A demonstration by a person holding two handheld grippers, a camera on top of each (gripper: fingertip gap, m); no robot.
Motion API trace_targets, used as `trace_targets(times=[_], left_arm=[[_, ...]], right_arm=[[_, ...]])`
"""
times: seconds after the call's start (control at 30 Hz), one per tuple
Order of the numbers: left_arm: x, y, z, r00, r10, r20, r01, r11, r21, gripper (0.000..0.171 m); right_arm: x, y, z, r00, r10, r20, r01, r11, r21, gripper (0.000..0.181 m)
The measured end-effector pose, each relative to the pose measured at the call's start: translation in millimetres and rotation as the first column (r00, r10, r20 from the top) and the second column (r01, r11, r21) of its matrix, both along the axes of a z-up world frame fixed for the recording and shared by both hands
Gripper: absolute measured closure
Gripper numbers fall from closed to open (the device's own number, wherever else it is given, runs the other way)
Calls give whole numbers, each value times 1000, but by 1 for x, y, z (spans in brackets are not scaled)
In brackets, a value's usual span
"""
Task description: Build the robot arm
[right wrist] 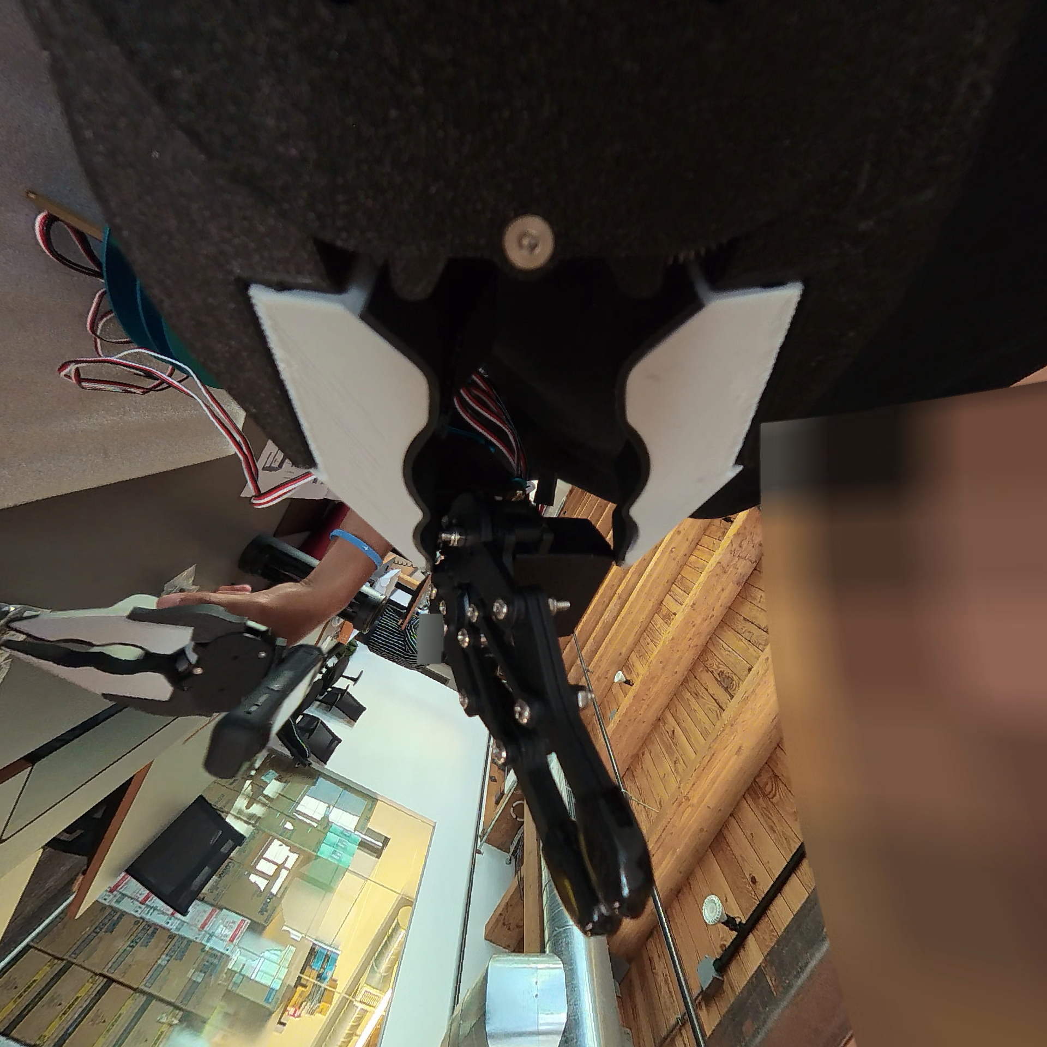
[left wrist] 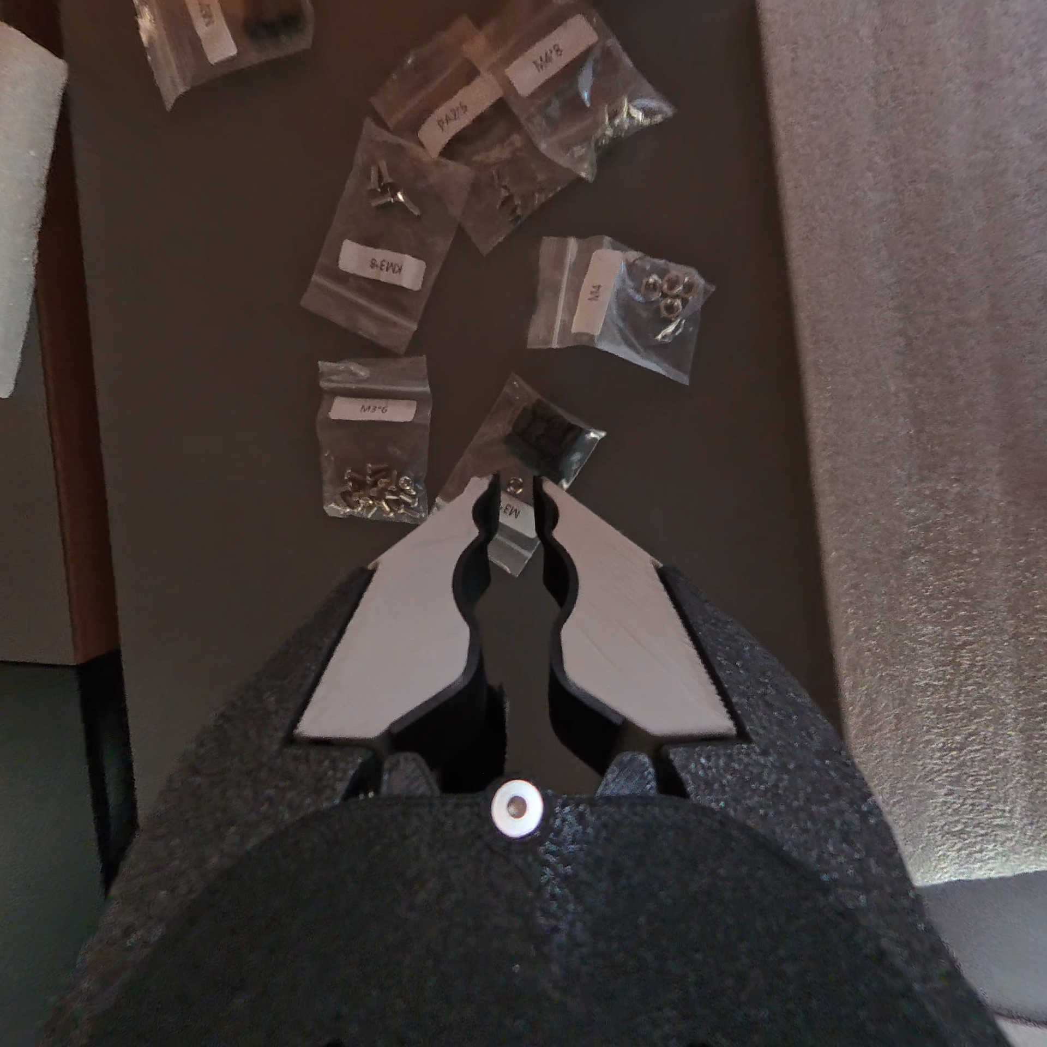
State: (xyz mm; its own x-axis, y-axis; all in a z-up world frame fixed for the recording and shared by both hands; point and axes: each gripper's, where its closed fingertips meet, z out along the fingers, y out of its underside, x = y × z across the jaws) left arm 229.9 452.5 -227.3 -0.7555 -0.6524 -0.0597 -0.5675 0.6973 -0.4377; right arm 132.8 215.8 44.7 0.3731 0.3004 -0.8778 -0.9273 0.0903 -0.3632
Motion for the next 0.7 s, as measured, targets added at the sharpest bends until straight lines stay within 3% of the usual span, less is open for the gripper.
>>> trace_targets(times=[0.37, 0.7], left_arm=[[0, 1, -7, 996, -21, -81, 21, 1000, -9, 161], [-2, -7, 0, 996, -92, 8, 92, 995, 24, 167]], right_arm=[[2, 0, -1, 1000, 3, -8, -3, 1000, 6, 115], [2, -1, -2, 1000, 6, -8, -6, 1000, 10, 115]])
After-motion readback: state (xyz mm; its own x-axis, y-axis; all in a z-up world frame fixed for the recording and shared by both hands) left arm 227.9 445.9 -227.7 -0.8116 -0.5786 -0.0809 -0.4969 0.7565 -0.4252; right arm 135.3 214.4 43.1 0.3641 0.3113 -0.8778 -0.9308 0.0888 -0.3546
